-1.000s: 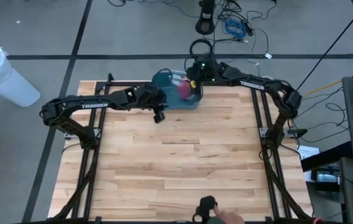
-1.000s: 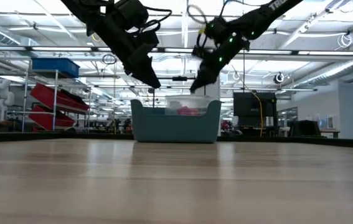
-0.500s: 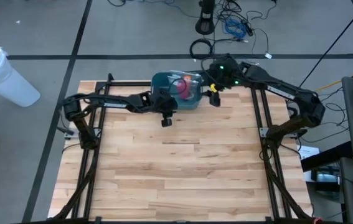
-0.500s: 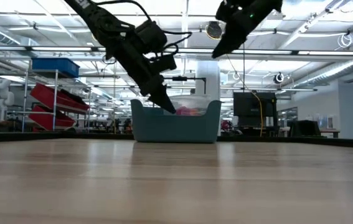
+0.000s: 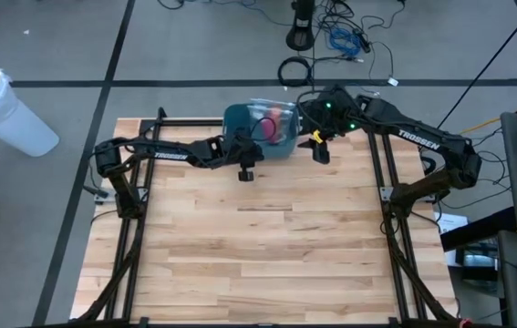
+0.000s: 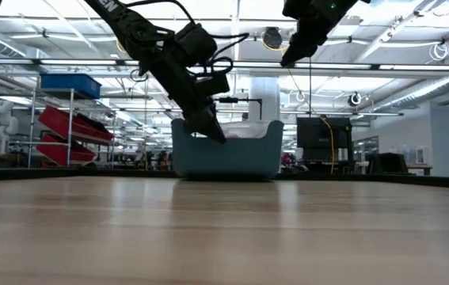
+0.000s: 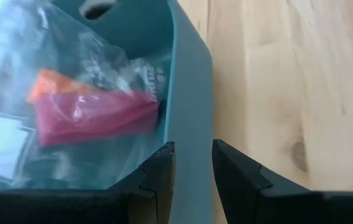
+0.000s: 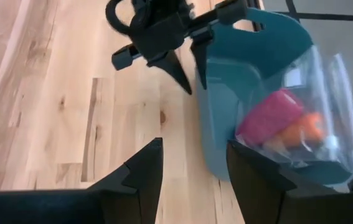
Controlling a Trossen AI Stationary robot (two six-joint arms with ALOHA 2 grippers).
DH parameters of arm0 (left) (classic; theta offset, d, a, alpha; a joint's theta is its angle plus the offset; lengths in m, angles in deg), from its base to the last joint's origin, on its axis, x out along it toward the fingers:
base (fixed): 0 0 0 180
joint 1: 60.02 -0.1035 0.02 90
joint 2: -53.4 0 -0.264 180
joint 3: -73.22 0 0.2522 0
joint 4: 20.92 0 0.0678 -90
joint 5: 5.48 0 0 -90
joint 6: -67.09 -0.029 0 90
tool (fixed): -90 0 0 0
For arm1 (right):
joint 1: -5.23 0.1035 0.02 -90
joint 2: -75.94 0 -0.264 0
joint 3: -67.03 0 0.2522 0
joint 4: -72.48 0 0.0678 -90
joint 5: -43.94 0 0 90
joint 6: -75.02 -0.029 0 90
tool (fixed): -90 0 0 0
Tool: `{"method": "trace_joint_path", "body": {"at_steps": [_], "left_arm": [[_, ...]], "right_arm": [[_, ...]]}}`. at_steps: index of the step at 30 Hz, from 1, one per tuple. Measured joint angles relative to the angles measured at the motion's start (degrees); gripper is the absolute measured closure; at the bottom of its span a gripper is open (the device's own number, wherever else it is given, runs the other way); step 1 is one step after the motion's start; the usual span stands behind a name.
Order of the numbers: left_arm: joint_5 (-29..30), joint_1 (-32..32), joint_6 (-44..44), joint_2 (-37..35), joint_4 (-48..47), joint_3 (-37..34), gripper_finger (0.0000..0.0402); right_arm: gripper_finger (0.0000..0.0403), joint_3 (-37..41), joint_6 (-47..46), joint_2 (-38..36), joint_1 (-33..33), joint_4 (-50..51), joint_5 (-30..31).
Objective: Roll bandage
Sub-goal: Move the blue bin to the center of the table
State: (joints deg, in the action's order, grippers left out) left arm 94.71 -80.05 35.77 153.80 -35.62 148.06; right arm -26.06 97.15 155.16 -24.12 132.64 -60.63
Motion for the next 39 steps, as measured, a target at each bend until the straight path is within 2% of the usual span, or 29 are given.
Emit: {"method": "trace_joint_path", "body": {"at_steps": [6, 21, 29, 33, 39], "left_arm": [[0.4, -0.1, -2.1, 0.0, 2.5, 0.0, 0.0288], [-0.8, 2.9, -2.1, 0.0, -2.3, 0.0, 0.0288], [-1.5, -0.7, -2.1, 0.0, -0.9, 0.0, 0.0288], [-6.2, -2.5, -2.0, 2.4, -1.2, 0.0, 0.0288], [-6.7, -2.7, -2.1, 7.6, -1.0, -0.1, 0.029]], "right_arm": [[0.0243, 0.0, 0.4, 0.0, 0.0, 1.7, 0.0], [0.0243, 0.0, 1.7, 0.1, 0.0, 3.9, -0.1], [0.0243, 0.0, 1.7, 0.1, 0.0, 5.5, -0.6], [0.0243, 0.0, 1.2, 0.1, 0.0, 6.6, -0.6], [0.0243, 0.0, -0.6, 0.1, 0.2, 7.3, -0.6]]}}
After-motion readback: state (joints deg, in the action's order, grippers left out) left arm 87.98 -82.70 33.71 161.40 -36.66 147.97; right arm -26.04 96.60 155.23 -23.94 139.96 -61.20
